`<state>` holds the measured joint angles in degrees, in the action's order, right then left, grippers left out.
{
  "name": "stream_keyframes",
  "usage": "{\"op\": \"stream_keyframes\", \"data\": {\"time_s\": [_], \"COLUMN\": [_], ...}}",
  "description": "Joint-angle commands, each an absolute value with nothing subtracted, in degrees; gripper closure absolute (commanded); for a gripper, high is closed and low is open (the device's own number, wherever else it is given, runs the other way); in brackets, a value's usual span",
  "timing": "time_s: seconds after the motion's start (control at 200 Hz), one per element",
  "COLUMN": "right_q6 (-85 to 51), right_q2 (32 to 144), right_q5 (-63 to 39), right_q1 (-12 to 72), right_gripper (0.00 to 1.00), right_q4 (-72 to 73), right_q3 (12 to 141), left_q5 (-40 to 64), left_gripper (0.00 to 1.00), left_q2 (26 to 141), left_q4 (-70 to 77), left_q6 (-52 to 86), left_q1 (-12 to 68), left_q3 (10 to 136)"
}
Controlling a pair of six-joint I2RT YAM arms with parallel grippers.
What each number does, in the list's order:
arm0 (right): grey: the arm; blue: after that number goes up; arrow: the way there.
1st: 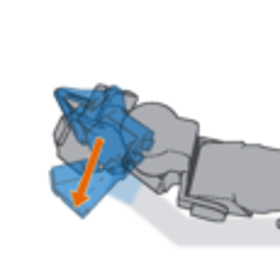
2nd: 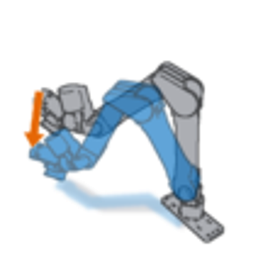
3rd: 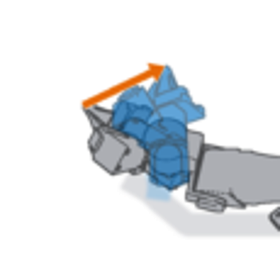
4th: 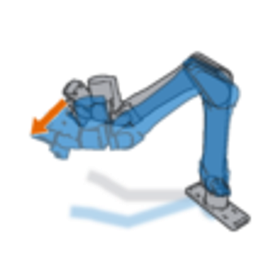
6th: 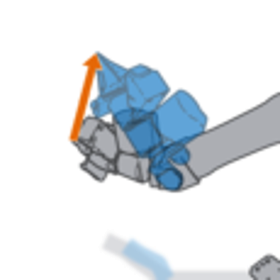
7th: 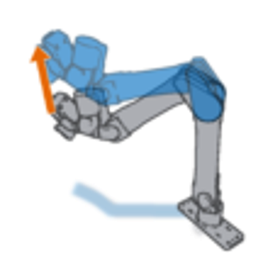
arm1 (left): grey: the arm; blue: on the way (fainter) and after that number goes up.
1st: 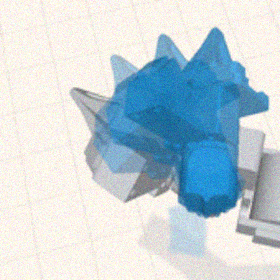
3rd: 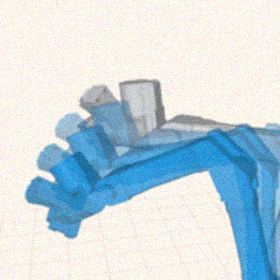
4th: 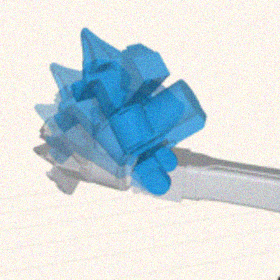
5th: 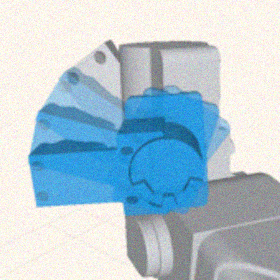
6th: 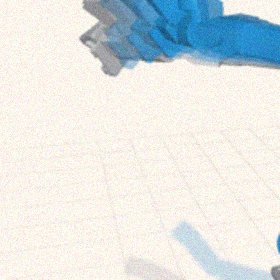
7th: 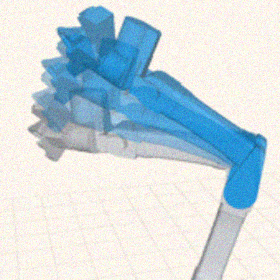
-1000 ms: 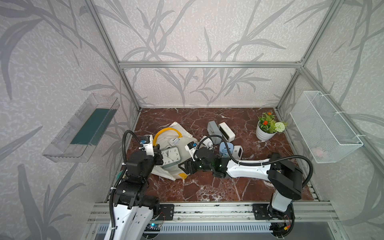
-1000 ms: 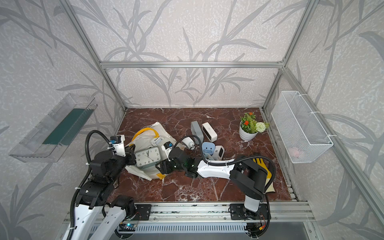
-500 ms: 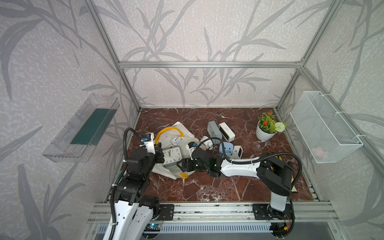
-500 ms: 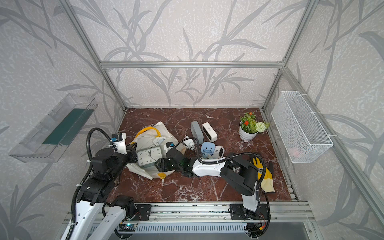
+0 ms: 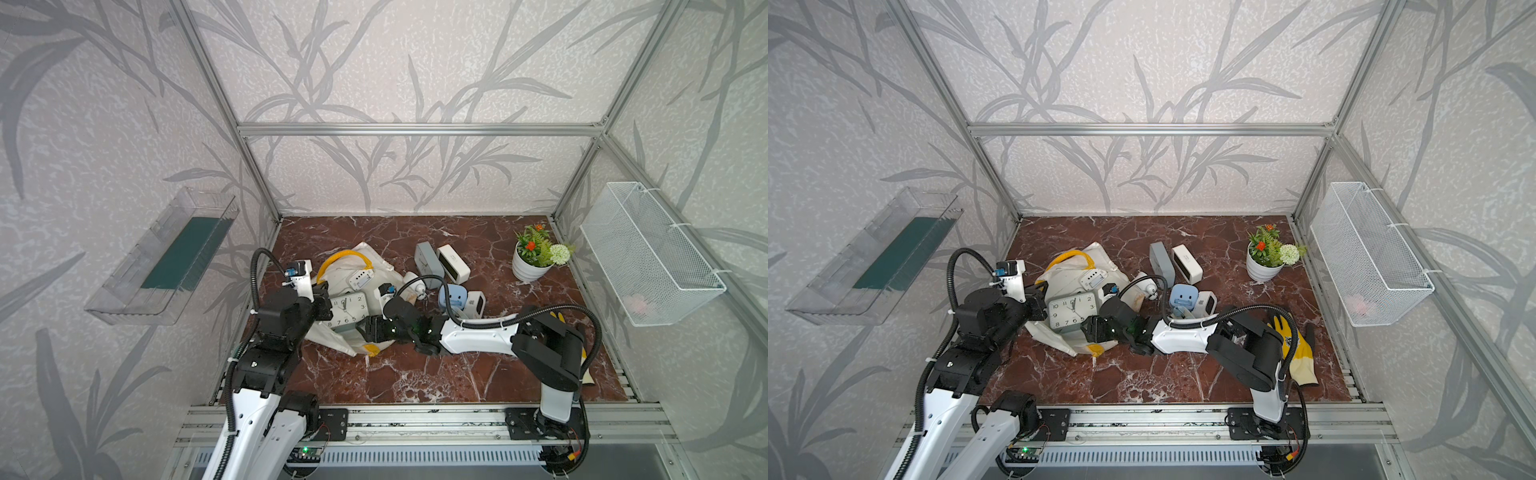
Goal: Take the alarm clock out of the canvas bag
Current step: Pick up the alarm from the canvas bag.
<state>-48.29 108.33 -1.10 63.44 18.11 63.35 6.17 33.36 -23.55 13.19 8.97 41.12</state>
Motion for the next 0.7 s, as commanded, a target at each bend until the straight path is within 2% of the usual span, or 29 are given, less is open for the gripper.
{"op": "stream_keyframes", "data": {"time_s": [0.0,0.39,0.695], "right_q6": [-44.47,-44.30,-45.25], "right_q2": [109.83,112.79,111.42], "right_q5": [-0.44,3.76,4.88], "right_q1": [63.68,59.01,59.00], "right_gripper": [0.34,0.20,0.20], "right_q4": [16.26,17.58,19.19], "right_q3": [66.80,68.55,66.52], "left_q5": [8.83,14.75,14.49], "left_gripper": [1.00,1.00,1.00], "left_q2": [32.81,32.47,32.26], "left_q4": [-18.42,-16.18,-16.62], "left_q6": [14.50,15.20,14.94], "left_q1": [8.96,8.99,8.98], "left_q3": [43.14,42.52,42.44]}}
